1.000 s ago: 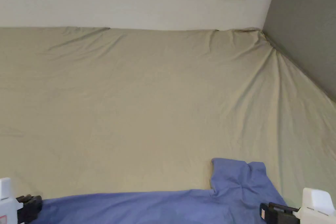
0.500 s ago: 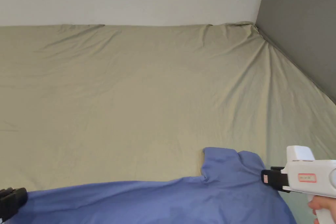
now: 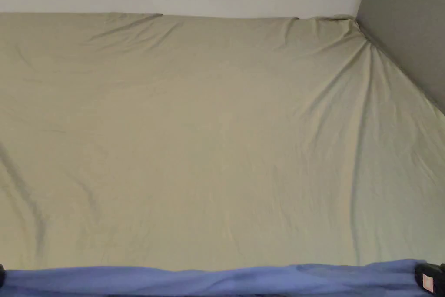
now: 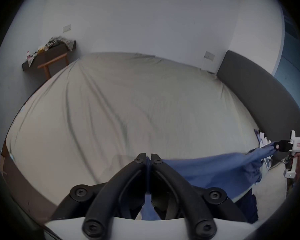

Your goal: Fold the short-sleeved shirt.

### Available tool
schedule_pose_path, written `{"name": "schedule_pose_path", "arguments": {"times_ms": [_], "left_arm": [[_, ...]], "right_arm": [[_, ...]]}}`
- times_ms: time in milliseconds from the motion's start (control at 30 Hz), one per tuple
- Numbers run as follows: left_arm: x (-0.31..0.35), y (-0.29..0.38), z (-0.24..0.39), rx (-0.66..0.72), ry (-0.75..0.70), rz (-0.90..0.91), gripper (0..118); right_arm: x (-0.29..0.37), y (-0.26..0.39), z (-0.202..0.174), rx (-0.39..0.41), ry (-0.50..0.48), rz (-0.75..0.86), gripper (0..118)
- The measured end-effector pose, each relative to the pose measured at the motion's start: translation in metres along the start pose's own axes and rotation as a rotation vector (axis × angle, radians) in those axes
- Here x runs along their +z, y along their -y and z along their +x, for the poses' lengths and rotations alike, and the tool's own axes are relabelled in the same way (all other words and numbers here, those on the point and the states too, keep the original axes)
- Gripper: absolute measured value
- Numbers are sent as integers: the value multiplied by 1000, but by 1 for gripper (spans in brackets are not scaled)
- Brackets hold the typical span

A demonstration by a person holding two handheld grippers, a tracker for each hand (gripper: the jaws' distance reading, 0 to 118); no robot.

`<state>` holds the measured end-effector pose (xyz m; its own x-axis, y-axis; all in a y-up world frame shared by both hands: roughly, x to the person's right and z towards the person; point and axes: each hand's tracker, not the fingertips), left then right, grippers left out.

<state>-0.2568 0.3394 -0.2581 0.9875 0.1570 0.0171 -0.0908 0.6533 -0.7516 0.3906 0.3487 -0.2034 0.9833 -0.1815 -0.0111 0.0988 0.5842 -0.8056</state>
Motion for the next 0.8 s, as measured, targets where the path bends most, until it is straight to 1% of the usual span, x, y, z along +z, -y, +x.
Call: {"name": "schedule_pose_path", "arguments": {"times_ms": [100, 167, 233, 267, 333, 367, 400, 433, 467, 500, 533, 567, 600, 633, 667, 700, 733, 767, 800], "left_arm": [[-9, 43, -9, 42, -17, -88, 3], [-16, 68, -11, 22, -26, -141, 3], [-27, 87, -14, -18, -61, -179, 3], [-33, 93, -16, -2, -61, -189, 3], [-38, 99, -20, 17, -59, -189, 3], [-38, 98, -21, 25, -64, -173, 3], [-33, 94, -18, 33, -75, -139, 6], [-26, 89, -15, 25, -84, -79, 24], [-14, 83, -11, -1, -87, -8, 48], [-2, 76, -9, -20, -79, 70, 75], [11, 68, -5, -27, -60, 149, 103], [25, 61, 1, -28, -35, 229, 115], [37, 55, 7, -33, -4, 302, 117], [50, 51, 12, -38, 33, 380, 111], [60, 48, 18, -37, 76, 431, 95], [65, 46, 23, -34, 106, 467, 70], [67, 44, 29, -31, 122, 488, 22], [66, 44, 32, -28, 106, 508, 0], [65, 45, 34, -32, 77, 524, 0]], "right_arm": [[-15, 39, 3, -59, 4, -71, 1], [-30, 64, 9, -90, 5, -120, 1], [-41, 81, 10, -97, 43, -163, 1], [-45, 91, 18, -96, 40, -165, 1], [-47, 100, 17, -97, 43, -149, 1], [-44, 102, 18, -93, 55, -124, 3], [-39, 102, 18, -69, 73, -88, 10], [-30, 100, 11, -13, 109, -40, 33], [-18, 95, 2, 59, 183, 14, 58], [-7, 91, -4, 102, 235, 74, 79], [8, 86, -10, 120, 264, 164, 96], [23, 82, -17, 121, 267, 267, 98], [35, 78, -24, 106, 248, 352, 97], [46, 75, -31, 84, 224, 434, 96], [56, 72, -41, 60, 194, 500, 89], [60, 71, -47, 37, 157, 547, 76], [62, 69, -54, 26, 113, 582, 39], [61, 68, -61, 19, 84, 610, 3], [59, 65, -70, 14, 91, 622, 1]]}}
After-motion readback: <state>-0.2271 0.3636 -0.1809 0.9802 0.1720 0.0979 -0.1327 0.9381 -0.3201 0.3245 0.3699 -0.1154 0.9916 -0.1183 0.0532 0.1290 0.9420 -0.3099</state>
